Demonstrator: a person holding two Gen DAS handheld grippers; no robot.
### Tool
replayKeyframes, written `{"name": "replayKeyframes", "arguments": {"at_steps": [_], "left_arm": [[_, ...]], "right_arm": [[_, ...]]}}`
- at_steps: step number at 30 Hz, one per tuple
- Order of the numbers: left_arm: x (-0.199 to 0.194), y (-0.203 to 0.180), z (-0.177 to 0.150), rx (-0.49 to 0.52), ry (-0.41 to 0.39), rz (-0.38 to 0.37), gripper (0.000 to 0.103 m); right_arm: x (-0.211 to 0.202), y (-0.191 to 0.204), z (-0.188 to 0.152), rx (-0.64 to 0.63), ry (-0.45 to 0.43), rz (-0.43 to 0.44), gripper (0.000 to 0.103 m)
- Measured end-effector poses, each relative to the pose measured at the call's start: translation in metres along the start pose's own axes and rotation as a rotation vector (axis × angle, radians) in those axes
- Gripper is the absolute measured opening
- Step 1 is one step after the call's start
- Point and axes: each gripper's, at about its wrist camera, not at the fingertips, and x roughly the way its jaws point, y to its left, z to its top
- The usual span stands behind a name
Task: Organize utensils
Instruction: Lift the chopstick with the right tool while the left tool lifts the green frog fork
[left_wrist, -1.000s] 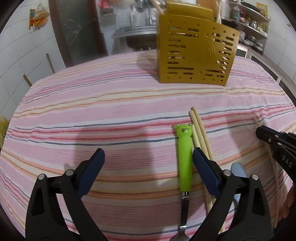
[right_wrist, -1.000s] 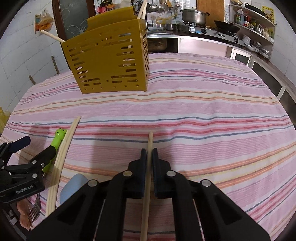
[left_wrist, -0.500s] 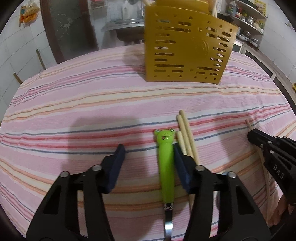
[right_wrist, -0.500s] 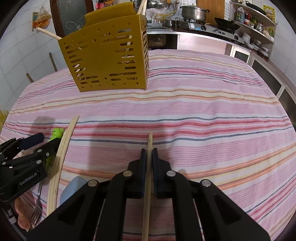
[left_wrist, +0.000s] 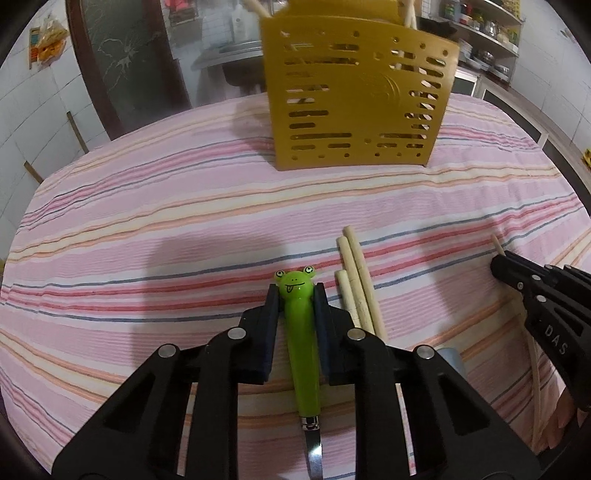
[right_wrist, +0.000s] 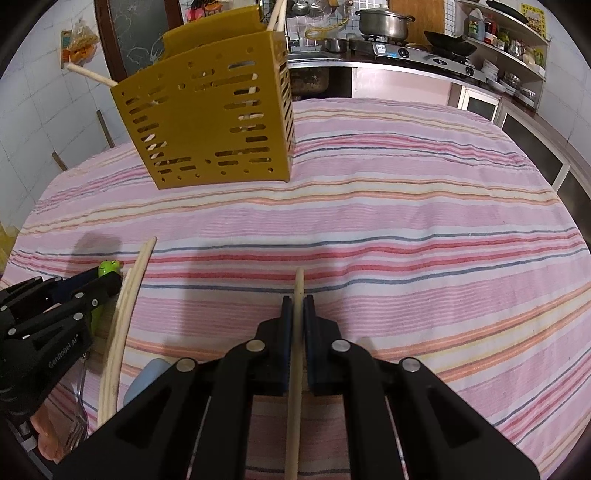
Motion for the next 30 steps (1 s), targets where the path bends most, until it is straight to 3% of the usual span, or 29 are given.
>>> {"name": "replayKeyframes", "arguments": {"at_steps": [6, 20, 30], "left_arm": [[-0.019, 0.013, 0.000, -0.053, -0.056, -0.001, 0.018], [-0.096, 0.038, -0.011, -0.108, -0.276, 0.073, 0.018], [-0.141, 0.054, -0.016, -0.126, -0.398, 0.037, 0.017]], "right_arm": [[-0.013, -0.003, -0.002, 0.018, -0.052, 0.009, 0.006], [-0.080, 0.009, 0.004, 0.003, -0.301, 0.056, 0.006], [-0.125, 0.022, 0.004, -0.047, -0.472, 0.074, 0.006]]}}
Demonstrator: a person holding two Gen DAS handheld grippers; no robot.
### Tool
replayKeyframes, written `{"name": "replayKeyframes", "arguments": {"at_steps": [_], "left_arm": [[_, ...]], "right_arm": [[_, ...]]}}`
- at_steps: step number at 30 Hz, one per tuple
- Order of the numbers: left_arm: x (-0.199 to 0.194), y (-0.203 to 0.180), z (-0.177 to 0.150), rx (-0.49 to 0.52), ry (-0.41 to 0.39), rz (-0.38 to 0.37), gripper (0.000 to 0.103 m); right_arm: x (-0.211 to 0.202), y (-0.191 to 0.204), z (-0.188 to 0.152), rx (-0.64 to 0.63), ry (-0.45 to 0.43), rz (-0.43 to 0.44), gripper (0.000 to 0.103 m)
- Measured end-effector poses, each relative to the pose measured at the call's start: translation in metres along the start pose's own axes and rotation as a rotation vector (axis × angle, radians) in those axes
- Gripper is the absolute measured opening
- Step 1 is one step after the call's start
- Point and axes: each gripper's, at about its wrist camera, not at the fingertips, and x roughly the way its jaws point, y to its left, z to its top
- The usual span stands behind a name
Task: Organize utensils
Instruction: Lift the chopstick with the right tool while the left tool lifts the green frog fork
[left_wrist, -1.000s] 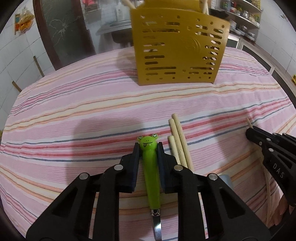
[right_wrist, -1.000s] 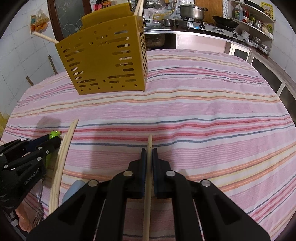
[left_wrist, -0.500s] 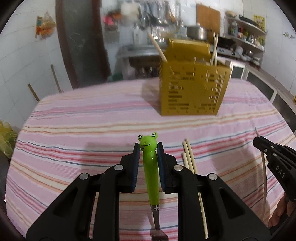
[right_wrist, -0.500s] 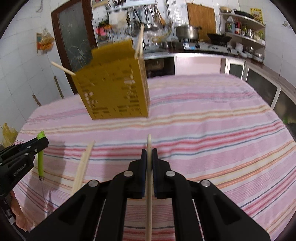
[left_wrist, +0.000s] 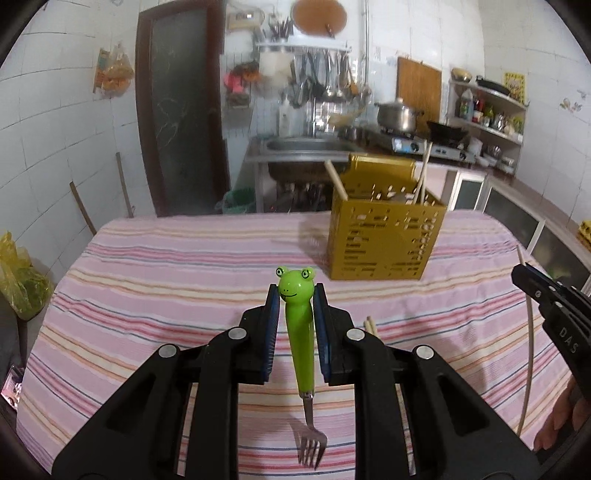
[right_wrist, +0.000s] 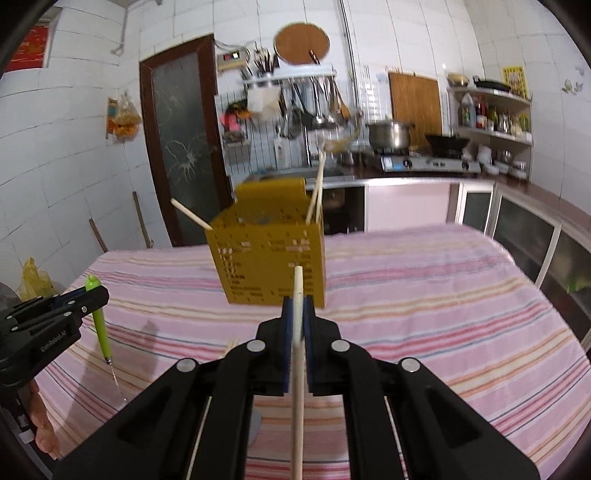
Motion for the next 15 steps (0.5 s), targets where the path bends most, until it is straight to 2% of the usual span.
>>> {"name": "replayKeyframes", "arguments": {"at_steps": [9, 15], "left_arm": [[-0.017, -0.001, 0.002, 0.020, -0.050, -0.019, 0.017], [-0.014, 0.002, 0.000, 0.008, -0.051, -0.020, 0.018]], "right_arm": [[-0.009, -0.001, 0.003, 0.010, -0.058, 0.024, 0.006], [-0.010, -0.006, 0.004, 0.019, -0.069, 0.027, 0.006]]}}
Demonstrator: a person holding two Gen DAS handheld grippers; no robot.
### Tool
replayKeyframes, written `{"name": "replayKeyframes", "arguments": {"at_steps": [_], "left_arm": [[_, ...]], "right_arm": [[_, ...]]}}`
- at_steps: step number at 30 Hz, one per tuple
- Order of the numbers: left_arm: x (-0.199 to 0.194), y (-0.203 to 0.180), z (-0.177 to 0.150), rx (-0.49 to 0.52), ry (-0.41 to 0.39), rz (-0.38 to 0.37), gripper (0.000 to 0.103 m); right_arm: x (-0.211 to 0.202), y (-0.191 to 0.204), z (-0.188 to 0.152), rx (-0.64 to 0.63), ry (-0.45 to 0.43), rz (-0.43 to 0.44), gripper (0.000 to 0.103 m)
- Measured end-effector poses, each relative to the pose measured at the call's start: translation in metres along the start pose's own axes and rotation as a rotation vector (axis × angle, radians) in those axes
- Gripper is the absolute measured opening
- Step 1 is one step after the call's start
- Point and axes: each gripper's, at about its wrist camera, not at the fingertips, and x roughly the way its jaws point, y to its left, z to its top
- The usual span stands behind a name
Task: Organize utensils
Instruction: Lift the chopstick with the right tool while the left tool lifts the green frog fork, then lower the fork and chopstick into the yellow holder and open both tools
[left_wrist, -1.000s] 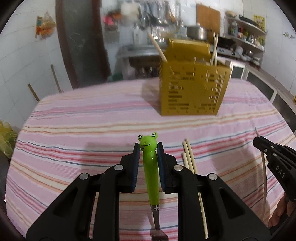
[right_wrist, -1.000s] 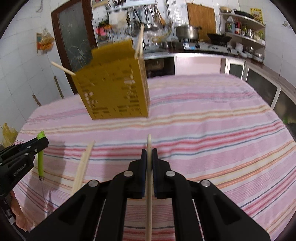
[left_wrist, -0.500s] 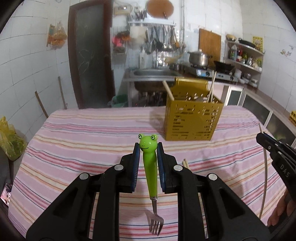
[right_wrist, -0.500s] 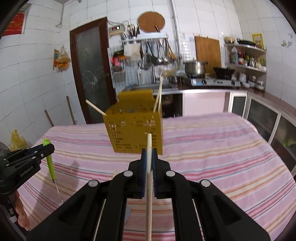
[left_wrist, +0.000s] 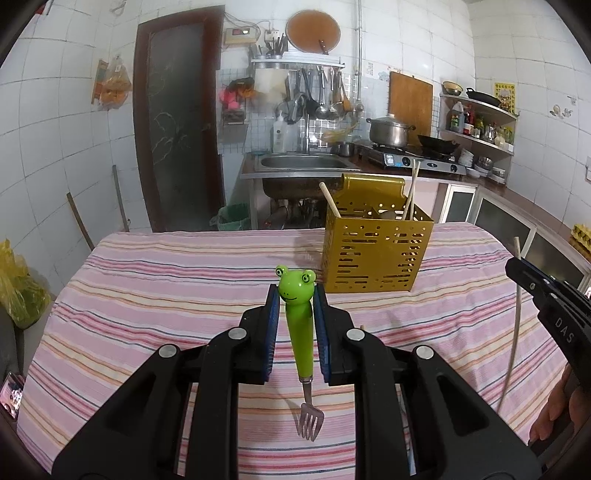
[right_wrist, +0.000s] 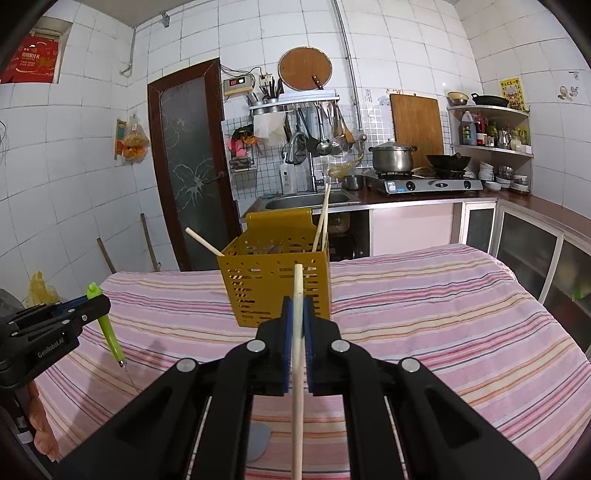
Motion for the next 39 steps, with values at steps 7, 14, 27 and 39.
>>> {"name": "replayKeyframes", "arguments": {"at_steps": [7, 14, 27, 39], "left_arm": [[0.001, 0.000, 0.002, -0.014, -0.005, -0.004, 0.017], [-0.014, -0.008, 0.026, 0.003, -0.069, 0.001, 0.017], [-0.030, -0.036, 0.154, -0.029, -0.357, -0.040, 0.017], [0.079, -0.060, 0.187, -0.047, -0.375, -0.071, 0.017]], "right_arm": [[-0.007, 0.002, 0.005, -0.004, -0.043, -0.014, 0.006], [-0.019, 0.000, 0.050, 0.014, -0.165, 0.000, 0.006], [0.019, -0.005, 0.161, 0.032, -0.388, 0.046, 0.006], [0.111, -0.002, 0.180, 0.008, -0.448, 0.028, 0.006]]}}
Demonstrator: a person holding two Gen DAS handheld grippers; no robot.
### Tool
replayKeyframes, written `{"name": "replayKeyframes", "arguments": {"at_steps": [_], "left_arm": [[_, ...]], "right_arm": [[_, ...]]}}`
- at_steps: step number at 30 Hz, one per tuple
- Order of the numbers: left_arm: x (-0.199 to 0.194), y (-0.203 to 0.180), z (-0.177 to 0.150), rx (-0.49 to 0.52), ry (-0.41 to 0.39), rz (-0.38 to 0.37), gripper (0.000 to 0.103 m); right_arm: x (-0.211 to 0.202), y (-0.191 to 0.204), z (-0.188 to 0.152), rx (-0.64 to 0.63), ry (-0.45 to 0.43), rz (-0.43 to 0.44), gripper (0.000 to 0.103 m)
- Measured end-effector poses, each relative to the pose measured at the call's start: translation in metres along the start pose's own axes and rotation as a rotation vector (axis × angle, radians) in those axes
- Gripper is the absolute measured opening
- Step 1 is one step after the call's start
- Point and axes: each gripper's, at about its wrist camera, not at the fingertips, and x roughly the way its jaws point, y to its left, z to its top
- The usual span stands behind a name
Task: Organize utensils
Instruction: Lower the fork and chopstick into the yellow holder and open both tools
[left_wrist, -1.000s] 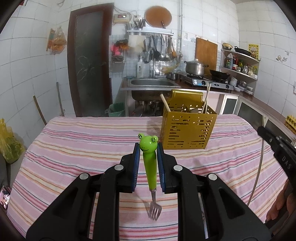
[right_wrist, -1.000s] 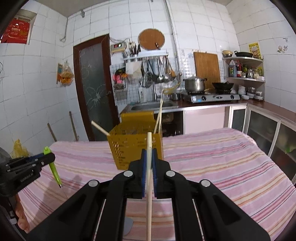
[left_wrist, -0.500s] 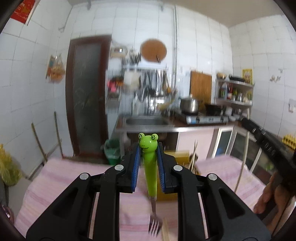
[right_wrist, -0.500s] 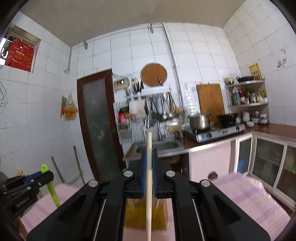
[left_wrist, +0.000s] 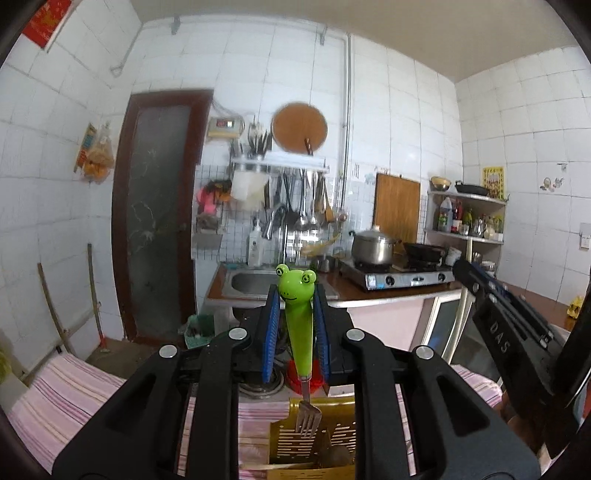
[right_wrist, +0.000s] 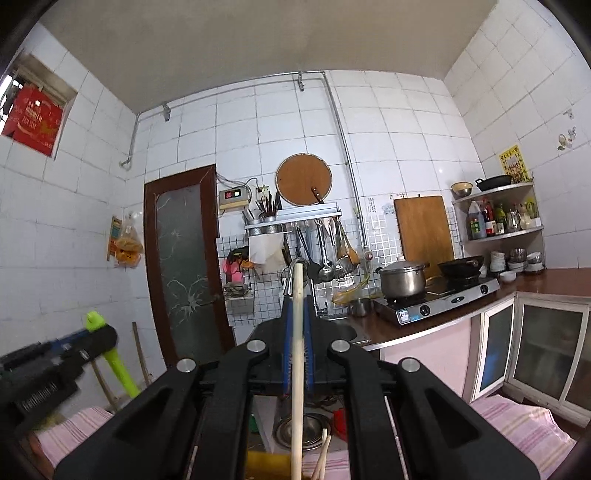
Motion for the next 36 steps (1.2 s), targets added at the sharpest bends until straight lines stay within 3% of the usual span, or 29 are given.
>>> {"name": "replayKeyframes", "arguments": {"at_steps": [6, 14, 16, 17, 18, 19, 20, 21, 24, 30, 36], "left_arm": [[0.051, 0.012, -0.044, -0.027, 0.085, 0.008, 0.017], [0.067, 0.022, -0.077, -0.004, 0.167, 0.028, 0.018], [0.058, 0.026, -0.075, 0.001, 0.172, 0.037, 0.033], [0.049, 0.029, -0.073, 0.003, 0.165, 0.052, 0.050], [0.041, 0.031, -0.071, 0.002, 0.155, 0.060, 0.059], [0.030, 0.033, -0.068, 0.003, 0.145, 0.067, 0.061], [0.023, 0.035, -0.064, 0.004, 0.143, 0.070, 0.065], [0.010, 0.038, -0.059, 0.010, 0.138, 0.078, 0.069], [-0.025, 0.047, -0.045, 0.024, 0.123, 0.106, 0.082], [-0.103, 0.060, -0.023, 0.047, 0.104, 0.135, 0.098], [-0.154, 0.074, -0.030, 0.042, 0.168, 0.114, 0.098]], "right_arm": [[0.027, -0.001, -0.040, -0.024, 0.054, 0.004, 0.006], [0.028, -0.012, -0.069, -0.026, 0.169, -0.002, 0.007], [0.023, -0.014, -0.068, -0.031, 0.203, -0.019, 0.007], [0.020, -0.015, -0.066, -0.030, 0.219, -0.022, 0.009], [0.012, -0.015, -0.062, -0.027, 0.231, -0.024, 0.016], [0.006, -0.015, -0.061, -0.028, 0.234, -0.030, 0.024], [-0.002, -0.015, -0.057, -0.031, 0.235, -0.042, 0.041], [-0.008, -0.014, -0.055, -0.034, 0.233, -0.050, 0.051], [-0.033, -0.010, -0.045, -0.054, 0.262, -0.065, 0.052], [-0.091, 0.003, -0.034, -0.031, 0.342, -0.034, 0.071], [-0.134, 0.017, -0.047, -0.036, 0.413, -0.024, 0.077]]}}
